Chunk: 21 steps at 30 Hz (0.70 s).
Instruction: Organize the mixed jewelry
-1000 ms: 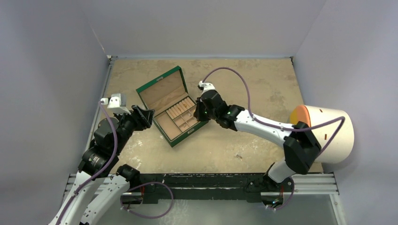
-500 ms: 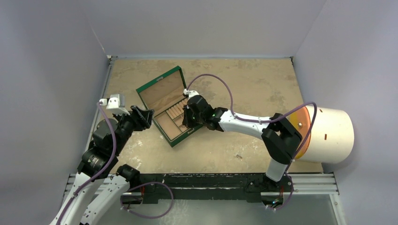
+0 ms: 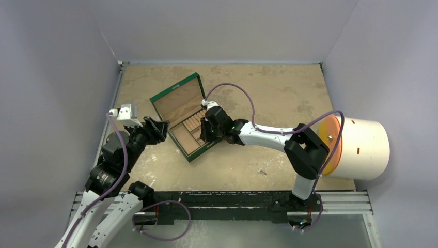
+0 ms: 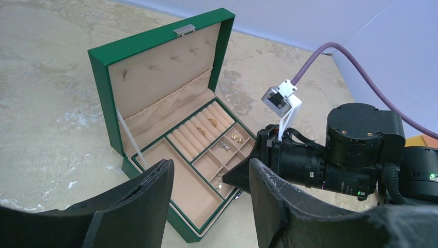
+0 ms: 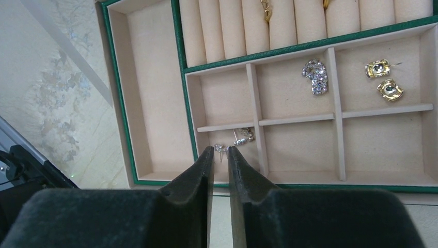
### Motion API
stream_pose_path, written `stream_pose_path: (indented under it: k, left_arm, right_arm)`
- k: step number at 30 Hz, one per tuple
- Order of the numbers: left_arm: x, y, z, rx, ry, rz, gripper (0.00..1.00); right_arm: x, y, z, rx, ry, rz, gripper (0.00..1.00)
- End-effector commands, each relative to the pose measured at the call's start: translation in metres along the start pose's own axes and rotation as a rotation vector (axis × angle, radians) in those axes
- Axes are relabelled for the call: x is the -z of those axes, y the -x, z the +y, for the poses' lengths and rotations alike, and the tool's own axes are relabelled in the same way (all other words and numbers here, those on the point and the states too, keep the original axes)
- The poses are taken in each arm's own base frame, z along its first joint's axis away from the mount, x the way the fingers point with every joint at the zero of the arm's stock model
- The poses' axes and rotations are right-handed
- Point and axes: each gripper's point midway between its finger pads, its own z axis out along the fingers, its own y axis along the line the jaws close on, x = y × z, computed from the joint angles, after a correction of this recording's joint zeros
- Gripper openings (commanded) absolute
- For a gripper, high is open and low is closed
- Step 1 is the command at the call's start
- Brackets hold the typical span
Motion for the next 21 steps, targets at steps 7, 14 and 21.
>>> stream_pose_path:
  k: [7,14,21]
  left_arm:
    - [0.000,0.011,0.000,-0.003,0.001,-0.042,0.55]
    - [0.000,0.010,0.000,-0.004,0.002,-0.038,0.55]
    - [-0.002,0.009,0.000,-0.005,0.008,-0.032,0.55]
  right_arm:
    - [0.040,0.032,-0.002,-0.013,-0.047,-0.131,0.21]
    - [0.083,0.007,-0.040,-0.071,-0.168,-0.142,0.24]
    - [0.130,-0.041,-0.093,-0.148,-0.339,-0.110,0.33]
